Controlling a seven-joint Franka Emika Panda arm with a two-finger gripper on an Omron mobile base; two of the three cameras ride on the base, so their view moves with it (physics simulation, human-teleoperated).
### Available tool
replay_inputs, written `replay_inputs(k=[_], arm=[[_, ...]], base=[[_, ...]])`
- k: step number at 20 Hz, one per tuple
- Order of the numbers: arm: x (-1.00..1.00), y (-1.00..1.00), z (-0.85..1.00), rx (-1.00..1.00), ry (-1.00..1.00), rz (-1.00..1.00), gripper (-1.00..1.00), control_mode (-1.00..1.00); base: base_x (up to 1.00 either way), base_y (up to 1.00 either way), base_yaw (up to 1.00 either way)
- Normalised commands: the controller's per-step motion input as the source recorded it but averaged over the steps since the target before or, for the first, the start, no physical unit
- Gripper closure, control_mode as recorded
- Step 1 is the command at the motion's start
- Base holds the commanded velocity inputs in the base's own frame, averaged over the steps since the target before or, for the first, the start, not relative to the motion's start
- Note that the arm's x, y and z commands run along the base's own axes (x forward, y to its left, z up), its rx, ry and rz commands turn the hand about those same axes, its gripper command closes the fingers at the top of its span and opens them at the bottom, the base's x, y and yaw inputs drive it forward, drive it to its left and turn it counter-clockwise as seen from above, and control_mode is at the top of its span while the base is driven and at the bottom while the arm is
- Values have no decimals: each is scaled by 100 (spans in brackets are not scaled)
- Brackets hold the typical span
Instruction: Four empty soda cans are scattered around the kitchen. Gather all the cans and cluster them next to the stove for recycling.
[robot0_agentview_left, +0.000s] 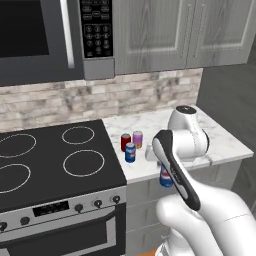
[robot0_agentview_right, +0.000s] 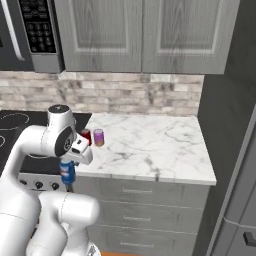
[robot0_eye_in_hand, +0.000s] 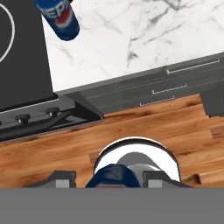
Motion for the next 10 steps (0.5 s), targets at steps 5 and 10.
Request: replay_inputs(k=[5, 10], arm=[[33, -17, 0, 0, 0, 0, 100, -100], [42, -5, 0, -5, 0, 0, 100, -100]], base=[[0, 0, 0], [0, 0, 0]])
